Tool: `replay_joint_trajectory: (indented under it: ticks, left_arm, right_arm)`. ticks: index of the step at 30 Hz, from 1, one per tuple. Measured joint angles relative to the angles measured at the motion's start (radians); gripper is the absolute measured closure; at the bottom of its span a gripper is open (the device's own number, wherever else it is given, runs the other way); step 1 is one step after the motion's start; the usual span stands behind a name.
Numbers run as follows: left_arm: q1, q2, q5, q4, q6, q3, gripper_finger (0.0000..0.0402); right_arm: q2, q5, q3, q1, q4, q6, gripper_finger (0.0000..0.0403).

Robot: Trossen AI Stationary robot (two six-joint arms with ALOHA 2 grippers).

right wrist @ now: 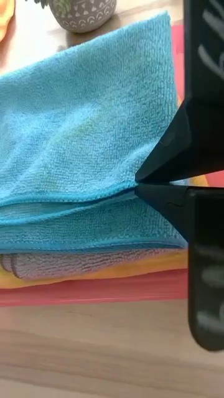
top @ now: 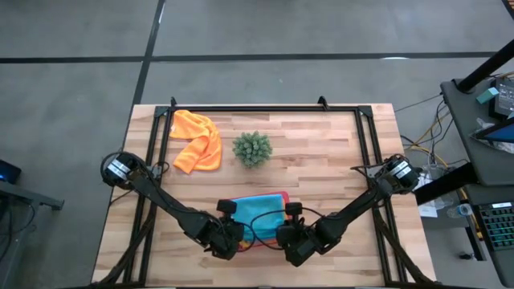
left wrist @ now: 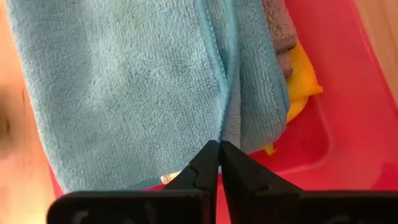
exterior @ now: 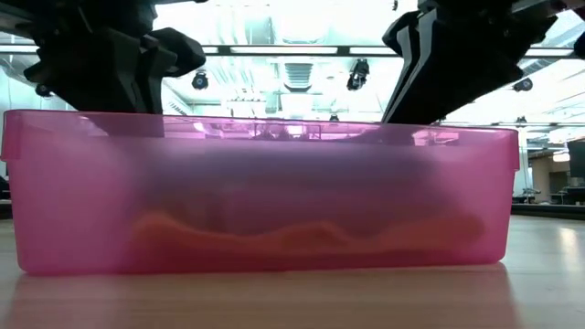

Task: Fold microfiber towels
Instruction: Put the blue microfiber cloth into the pink bin

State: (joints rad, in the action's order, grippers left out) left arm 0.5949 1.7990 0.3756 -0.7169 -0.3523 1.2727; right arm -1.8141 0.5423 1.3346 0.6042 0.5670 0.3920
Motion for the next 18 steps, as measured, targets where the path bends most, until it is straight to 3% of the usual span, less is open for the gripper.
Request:
replay_joint_trajectory:
  ticks: [18]
  left_arm:
    - [0.006,-0.026,-0.125,-0.02,-0.033,0.007,0.0401]
  right_arm:
    - [0.0,-0.001,0.079,0.049,0.069,0.001,0.0394]
